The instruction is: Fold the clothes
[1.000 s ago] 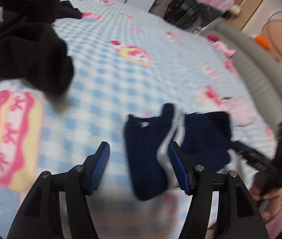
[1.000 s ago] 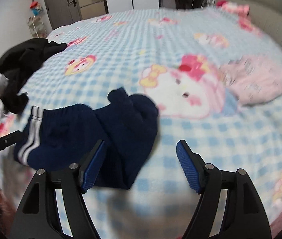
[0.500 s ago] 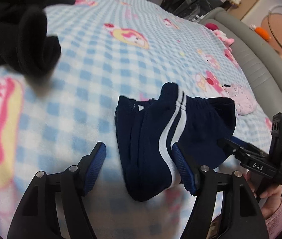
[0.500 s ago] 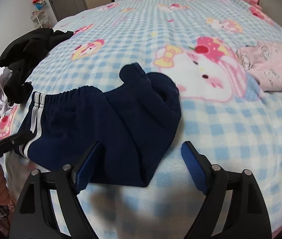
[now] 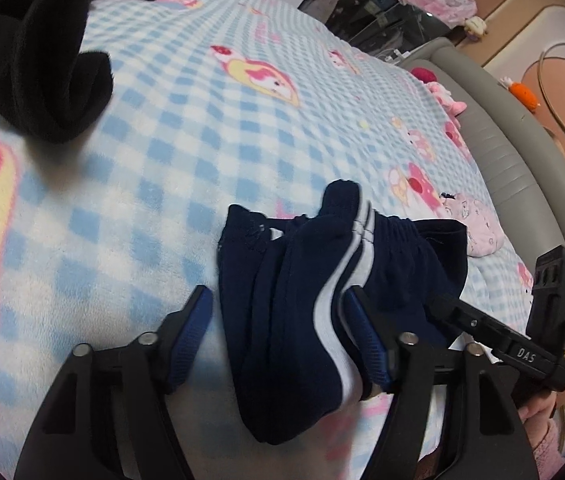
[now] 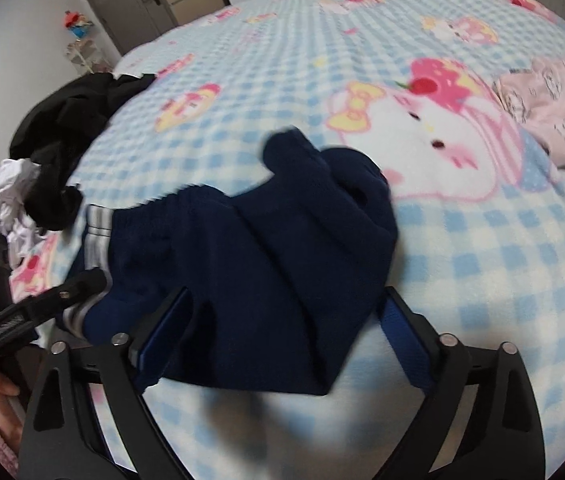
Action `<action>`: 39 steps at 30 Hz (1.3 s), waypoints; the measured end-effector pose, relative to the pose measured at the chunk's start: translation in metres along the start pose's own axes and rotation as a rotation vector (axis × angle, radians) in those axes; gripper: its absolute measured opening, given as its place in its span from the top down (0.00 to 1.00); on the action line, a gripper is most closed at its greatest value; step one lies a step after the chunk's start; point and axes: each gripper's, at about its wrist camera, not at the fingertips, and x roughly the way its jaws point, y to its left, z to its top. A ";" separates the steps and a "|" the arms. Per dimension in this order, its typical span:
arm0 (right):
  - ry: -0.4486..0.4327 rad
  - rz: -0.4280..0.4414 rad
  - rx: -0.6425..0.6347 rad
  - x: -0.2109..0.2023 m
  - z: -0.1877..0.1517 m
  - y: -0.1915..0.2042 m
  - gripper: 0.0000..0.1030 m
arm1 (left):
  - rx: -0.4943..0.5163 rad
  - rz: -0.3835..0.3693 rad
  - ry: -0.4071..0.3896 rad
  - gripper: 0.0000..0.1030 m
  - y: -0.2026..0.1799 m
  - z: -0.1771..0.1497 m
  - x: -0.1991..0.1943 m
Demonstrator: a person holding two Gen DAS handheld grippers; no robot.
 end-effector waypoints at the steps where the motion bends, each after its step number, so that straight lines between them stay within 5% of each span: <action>1: -0.008 0.001 -0.009 -0.002 0.001 0.003 0.17 | 0.006 -0.009 -0.006 0.46 -0.001 0.000 -0.001; 2: -0.018 -0.006 -0.013 -0.002 0.001 0.004 0.29 | 0.013 -0.018 -0.012 0.49 -0.003 0.001 -0.003; 4: -0.037 -0.055 0.003 0.000 0.000 0.003 0.37 | -0.006 -0.034 -0.005 0.49 0.000 0.001 0.000; 6: -0.022 -0.018 0.036 0.007 -0.001 -0.001 0.36 | -0.035 -0.049 0.008 0.47 0.006 0.001 0.004; 10: 0.024 0.053 0.038 0.022 -0.001 -0.009 0.17 | -0.079 -0.103 0.049 0.34 0.015 0.002 0.015; 15: 0.018 0.050 0.068 0.029 -0.002 -0.010 0.14 | -0.025 -0.041 0.047 0.30 0.001 -0.003 0.020; 19: -0.002 0.018 0.019 0.021 -0.004 0.006 0.42 | 0.009 0.001 0.009 0.37 -0.009 -0.007 0.014; 23: -0.015 -0.010 -0.036 0.009 -0.003 0.016 0.66 | 0.007 -0.049 -0.009 0.48 -0.016 -0.004 0.006; 28: -0.008 0.005 -0.036 0.007 -0.001 0.015 0.58 | -0.031 -0.083 -0.008 0.60 -0.006 -0.001 0.002; 32: -0.005 0.018 0.004 0.011 -0.002 0.011 0.78 | 0.062 -0.039 -0.041 0.69 -0.022 -0.004 -0.013; 39: -0.086 0.017 -0.045 -0.031 -0.003 0.027 0.85 | 0.119 -0.059 -0.065 0.73 -0.056 -0.007 -0.032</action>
